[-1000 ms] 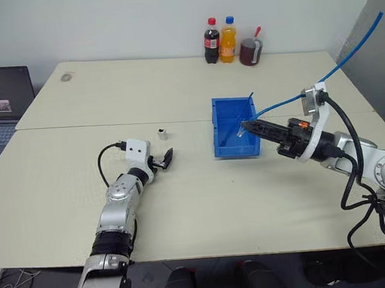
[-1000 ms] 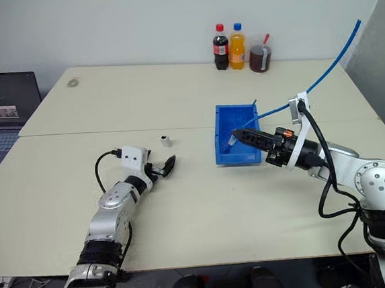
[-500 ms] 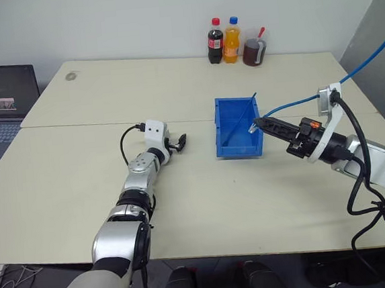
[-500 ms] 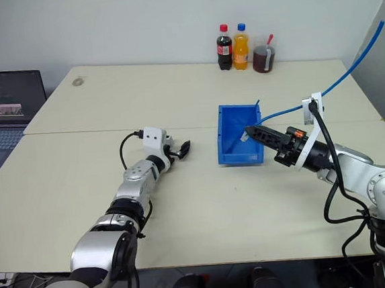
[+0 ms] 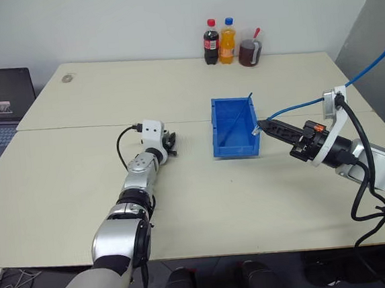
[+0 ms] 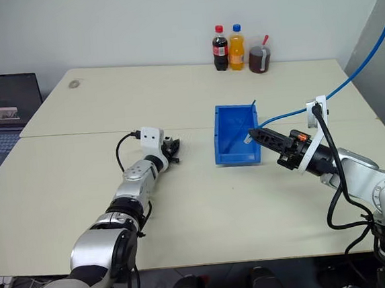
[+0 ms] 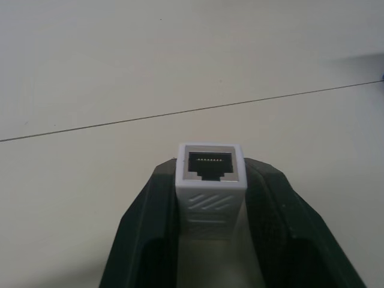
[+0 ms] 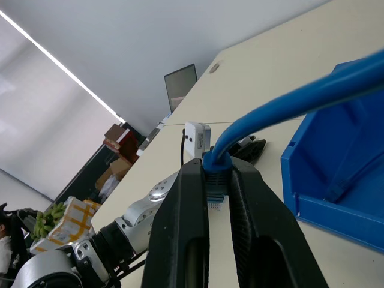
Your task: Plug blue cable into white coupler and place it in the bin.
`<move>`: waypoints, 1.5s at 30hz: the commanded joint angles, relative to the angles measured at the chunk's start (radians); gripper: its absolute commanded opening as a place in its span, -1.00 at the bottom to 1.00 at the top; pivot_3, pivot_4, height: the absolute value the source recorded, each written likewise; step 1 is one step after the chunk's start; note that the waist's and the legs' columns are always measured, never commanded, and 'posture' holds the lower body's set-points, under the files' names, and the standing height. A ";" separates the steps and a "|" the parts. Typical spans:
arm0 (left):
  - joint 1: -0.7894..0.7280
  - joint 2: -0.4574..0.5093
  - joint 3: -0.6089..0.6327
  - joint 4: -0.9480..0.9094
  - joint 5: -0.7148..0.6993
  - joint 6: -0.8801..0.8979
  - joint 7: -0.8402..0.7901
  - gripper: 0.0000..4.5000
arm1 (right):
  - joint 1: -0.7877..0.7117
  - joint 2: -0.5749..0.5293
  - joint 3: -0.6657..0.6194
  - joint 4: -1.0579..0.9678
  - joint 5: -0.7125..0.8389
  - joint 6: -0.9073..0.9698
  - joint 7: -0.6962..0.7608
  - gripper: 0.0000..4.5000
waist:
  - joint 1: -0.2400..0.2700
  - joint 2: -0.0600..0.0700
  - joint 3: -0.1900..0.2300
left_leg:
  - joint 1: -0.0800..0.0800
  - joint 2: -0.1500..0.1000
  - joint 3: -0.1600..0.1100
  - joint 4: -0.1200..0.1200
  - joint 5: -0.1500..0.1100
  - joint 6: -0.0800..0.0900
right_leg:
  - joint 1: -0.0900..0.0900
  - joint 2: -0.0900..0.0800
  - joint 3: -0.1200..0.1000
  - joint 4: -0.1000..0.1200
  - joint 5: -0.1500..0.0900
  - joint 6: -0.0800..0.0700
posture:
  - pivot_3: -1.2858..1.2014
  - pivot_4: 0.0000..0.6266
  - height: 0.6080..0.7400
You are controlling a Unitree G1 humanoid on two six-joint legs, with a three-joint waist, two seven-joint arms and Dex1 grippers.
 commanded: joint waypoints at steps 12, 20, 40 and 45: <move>0.151 0.094 -0.089 -0.272 0.004 0.006 -0.387 -0.64 | -0.033 -0.010 0.009 -0.024 -0.051 0.010 0.062 -0.92 | -0.021 0.003 -0.002 | 0.002 0.001 0.002 -0.001 0.000 0.000 | 0.000 0.001 0.002 0.000 -0.001 0.002 | 0.03 -0.52 1.00; 0.470 0.313 -0.272 -0.876 -0.160 0.148 -1.007 -0.64 | -0.052 -0.093 0.136 -0.107 -0.242 0.066 0.302 -0.92 | -0.018 0.003 -0.001 | 0.001 0.004 0.001 -0.002 0.000 0.000 | -0.001 0.000 0.003 0.000 0.000 -0.002 | 0.03 -0.52 1.00; 0.375 0.079 -0.395 -0.573 -0.051 -0.115 -1.038 -0.64 | 0.042 0.017 0.581 -0.091 -1.099 -0.332 0.620 -0.92 | -0.010 0.005 -0.003 | 0.002 0.000 0.001 0.002 0.000 0.001 | 0.002 0.001 0.001 0.000 -0.002 0.004 | 0.03 -0.52 1.00; 0.372 0.078 -0.396 -0.569 -0.055 -0.115 -1.049 -0.64 | 0.056 0.069 0.591 -0.004 -1.198 -0.433 0.652 -0.92 | -0.010 0.005 -0.003 | 0.003 0.000 0.001 0.002 0.000 0.001 | 0.002 0.001 0.002 0.000 -0.002 0.004 | 0.03 -0.52 1.00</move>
